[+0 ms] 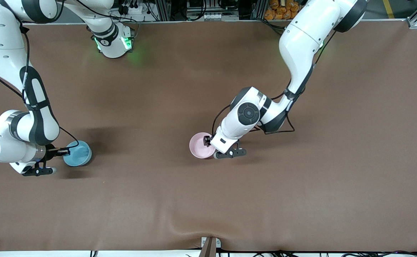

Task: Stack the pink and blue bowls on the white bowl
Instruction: 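Release the pink bowl with the left gripper while the right gripper grasps the blue bowl, then lift the blue bowl with the right gripper and lower it onto the pink bowl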

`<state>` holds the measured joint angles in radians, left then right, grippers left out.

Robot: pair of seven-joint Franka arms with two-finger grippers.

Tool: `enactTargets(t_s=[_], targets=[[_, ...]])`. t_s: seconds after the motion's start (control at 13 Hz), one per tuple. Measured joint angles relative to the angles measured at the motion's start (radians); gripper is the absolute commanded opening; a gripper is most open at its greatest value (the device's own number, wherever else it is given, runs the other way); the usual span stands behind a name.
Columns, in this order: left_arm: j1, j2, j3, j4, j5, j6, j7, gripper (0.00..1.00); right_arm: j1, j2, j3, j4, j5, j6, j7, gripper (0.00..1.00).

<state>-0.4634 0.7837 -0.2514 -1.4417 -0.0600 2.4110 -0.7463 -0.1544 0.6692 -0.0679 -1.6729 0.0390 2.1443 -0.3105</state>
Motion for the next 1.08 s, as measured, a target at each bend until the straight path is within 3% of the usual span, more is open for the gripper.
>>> enactTargets(t_s=[0.46, 0.77, 1.08], targets=[[0.108, -0.234, 0.012, 0.023, 0.018, -0.212, 0.001, 1.00, 0.018, -0.005, 0.120, 0.100, 0.002, 0.008, -0.007, 0.00], [0.151, -0.372, 0.013, 0.023, 0.019, -0.377, 0.002, 1.00, 0.037, -0.005, 0.271, 0.154, 0.008, 0.008, 0.081, 0.00], [0.211, -0.492, 0.021, 0.023, 0.021, -0.541, 0.039, 1.00, 0.052, -0.005, 0.432, 0.162, 0.011, -0.037, 0.318, 0.00]])
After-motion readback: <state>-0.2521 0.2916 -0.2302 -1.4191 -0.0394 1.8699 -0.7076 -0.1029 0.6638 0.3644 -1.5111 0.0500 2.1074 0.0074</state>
